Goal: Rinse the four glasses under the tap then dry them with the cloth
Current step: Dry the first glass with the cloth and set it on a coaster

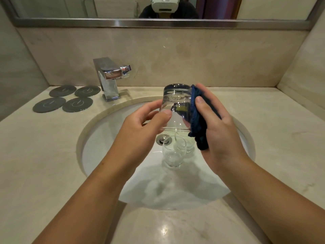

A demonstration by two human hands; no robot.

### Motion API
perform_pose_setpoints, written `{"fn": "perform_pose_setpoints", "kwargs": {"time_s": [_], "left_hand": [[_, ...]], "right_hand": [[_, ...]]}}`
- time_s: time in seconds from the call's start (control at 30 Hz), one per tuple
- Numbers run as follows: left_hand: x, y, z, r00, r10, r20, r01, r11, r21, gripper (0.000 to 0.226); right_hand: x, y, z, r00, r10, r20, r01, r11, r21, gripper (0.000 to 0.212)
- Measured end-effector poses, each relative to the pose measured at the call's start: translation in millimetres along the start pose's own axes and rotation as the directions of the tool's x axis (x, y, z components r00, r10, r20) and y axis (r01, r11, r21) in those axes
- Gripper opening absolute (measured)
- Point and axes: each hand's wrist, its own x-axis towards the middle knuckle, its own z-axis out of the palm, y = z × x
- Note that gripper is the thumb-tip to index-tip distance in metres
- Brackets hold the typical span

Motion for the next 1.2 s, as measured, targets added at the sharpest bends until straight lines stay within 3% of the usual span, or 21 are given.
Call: {"fn": "perform_pose_setpoints", "kwargs": {"time_s": [0.17, 0.3, 0.4, 0.5, 0.6, 0.67, 0.8, 0.93, 1.0, 1.07, 1.2], "left_hand": [[-5, 2, 2, 0.999, 0.028, -0.016, -0.027, 0.998, 0.051, 0.05], [-3, 5, 2, 1.0, -0.028, 0.006, 0.029, 0.981, -0.191, 0.042], [-1, 5, 4, 1.0, -0.027, 0.011, 0.028, 0.965, -0.262, 0.058], [1, 2, 4, 1.0, -0.001, -0.03, -0.004, 0.986, -0.165, 0.062], [2, 0, 1, 0.997, 0.031, -0.066, -0.031, 0.999, 0.009, 0.038], [2, -1, -1, 0.996, 0.046, -0.072, -0.045, 0.999, 0.018, 0.03], [-1, 0, 0, 0.997, 0.057, -0.045, -0.057, 0.998, 0.017, 0.054], [-2, 5, -1, 0.999, 0.016, 0.032, -0.011, 0.989, -0.149, 0.047], [-1, 5, -1, 0.999, -0.003, 0.047, 0.013, 0.975, -0.22, 0.062], [1, 3, -1, 1.0, 0.004, 0.031, 0.001, 0.982, -0.187, 0.067], [3, -1, -3, 0.999, 0.048, -0.025, -0.049, 0.998, -0.028, 0.037]], "right_hand": [[-4, 2, 1, 0.995, -0.085, 0.054, 0.092, 0.985, -0.146, 0.034], [-4, 0, 6, 0.997, 0.028, 0.067, -0.029, 0.999, 0.019, 0.033], [-4, 2, 7, 0.983, 0.13, 0.127, -0.144, 0.984, 0.109, 0.038], [-4, 4, 6, 0.985, 0.141, 0.099, -0.154, 0.978, 0.141, 0.036], [-6, 1, 6, 0.994, 0.104, 0.035, -0.106, 0.99, 0.089, 0.032], [-7, 0, 6, 0.998, 0.057, 0.019, -0.058, 0.998, 0.028, 0.031], [-7, 1, 6, 0.999, 0.003, 0.048, 0.0, 0.998, -0.069, 0.032], [-1, 0, 5, 0.987, 0.114, 0.113, -0.124, 0.988, 0.088, 0.037], [1, 1, 4, 0.972, 0.173, 0.159, -0.198, 0.966, 0.163, 0.042], [2, 3, 2, 0.971, 0.175, 0.162, -0.205, 0.96, 0.191, 0.042], [2, 3, 1, 0.992, 0.101, 0.068, -0.108, 0.988, 0.108, 0.035]]}}
